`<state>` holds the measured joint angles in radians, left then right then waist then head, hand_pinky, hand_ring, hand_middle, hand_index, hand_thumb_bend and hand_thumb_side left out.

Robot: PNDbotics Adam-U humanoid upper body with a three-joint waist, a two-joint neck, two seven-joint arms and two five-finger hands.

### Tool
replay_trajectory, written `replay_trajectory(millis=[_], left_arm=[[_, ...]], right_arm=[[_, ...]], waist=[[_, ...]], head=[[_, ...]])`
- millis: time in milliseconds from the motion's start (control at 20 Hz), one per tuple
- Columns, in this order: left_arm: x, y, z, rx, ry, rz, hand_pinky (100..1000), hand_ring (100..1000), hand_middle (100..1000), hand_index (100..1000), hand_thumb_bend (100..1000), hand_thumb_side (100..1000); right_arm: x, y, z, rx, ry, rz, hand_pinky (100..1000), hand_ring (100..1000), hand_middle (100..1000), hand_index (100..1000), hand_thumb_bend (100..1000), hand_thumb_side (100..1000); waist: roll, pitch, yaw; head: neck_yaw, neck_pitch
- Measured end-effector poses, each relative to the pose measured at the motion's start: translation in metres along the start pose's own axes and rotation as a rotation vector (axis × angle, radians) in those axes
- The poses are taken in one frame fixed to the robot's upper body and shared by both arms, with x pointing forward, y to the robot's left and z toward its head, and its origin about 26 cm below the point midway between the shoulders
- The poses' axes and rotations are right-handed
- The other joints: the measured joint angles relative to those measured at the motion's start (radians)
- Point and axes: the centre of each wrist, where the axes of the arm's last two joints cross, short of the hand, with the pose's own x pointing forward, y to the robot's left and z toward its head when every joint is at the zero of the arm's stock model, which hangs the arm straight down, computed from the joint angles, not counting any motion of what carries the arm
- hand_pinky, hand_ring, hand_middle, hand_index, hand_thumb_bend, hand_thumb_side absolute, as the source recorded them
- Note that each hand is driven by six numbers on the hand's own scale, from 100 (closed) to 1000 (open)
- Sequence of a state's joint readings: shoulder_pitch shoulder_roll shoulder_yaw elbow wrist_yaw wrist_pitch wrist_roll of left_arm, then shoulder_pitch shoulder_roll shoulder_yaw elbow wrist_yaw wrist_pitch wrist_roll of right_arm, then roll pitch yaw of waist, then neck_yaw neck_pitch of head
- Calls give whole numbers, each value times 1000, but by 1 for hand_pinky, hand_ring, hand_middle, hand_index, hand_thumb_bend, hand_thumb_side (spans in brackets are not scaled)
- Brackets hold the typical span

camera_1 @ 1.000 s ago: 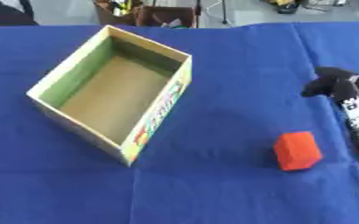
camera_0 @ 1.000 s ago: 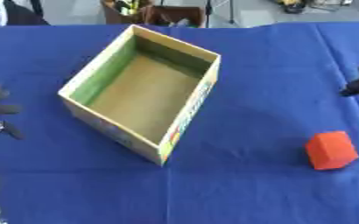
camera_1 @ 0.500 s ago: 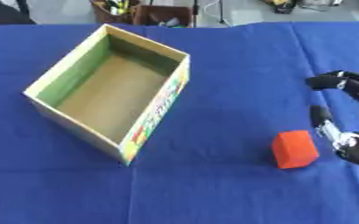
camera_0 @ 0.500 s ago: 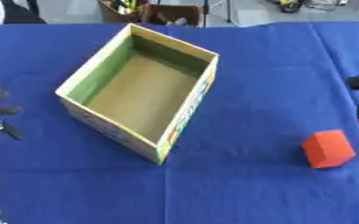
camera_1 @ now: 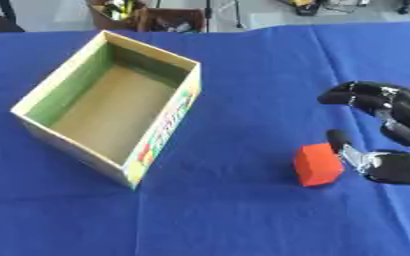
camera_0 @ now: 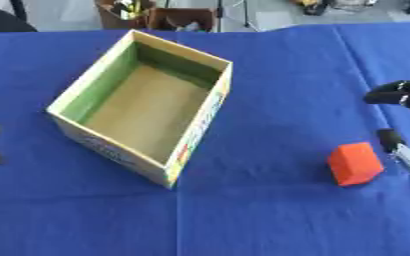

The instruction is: Pick up objects on the table and place them in the box.

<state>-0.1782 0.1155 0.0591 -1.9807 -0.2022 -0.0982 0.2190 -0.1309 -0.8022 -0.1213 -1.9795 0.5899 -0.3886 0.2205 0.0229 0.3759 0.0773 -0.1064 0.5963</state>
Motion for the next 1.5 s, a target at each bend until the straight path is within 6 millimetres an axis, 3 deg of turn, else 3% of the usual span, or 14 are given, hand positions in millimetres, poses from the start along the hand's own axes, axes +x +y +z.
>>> replay_trajectory(millis=[350,550,850,1000,1150,1250,1500], left_arm=[[0,2,0,-5,1,-7,323,598,654,757,100,837],[0,2,0,-6,3,-8,323,598,655,757,100,837],[0,2,0,-9,4,-8,323,599,655,757,100,837],[0,2,0,-9,4,-8,323,599,655,757,100,837],[0,2,0,-10,3,-8,323,599,656,758,100,837],[0,2,0,-12,3,-8,323,600,656,758,100,837],[0,2,0,-13,4,-6,323,600,656,758,100,837]], right_arm=[[-4,-14,0,102,-52,69,818,828,825,950,100,1000],[-5,-22,-3,198,-74,92,834,844,835,968,213,1000],[-5,-29,-6,329,-85,82,855,861,853,1000,367,888],[-5,-32,-8,380,-83,86,859,869,863,1000,425,899],[-4,-35,-10,419,-87,98,856,874,875,1000,541,934],[-4,-38,-12,440,-84,108,854,874,876,1000,546,929],[-2,-40,-16,478,-63,135,846,873,873,1000,443,828]], waist=[[-1,-6,-2],[-4,-6,-2],[-3,-6,-1],[-4,-6,-1],[-6,-6,-1],[-6,-6,2],[-7,-6,7]], head=[[-25,0],[-28,0],[-27,0],[-26,0],[-25,0],[-25,0],[-25,0]])
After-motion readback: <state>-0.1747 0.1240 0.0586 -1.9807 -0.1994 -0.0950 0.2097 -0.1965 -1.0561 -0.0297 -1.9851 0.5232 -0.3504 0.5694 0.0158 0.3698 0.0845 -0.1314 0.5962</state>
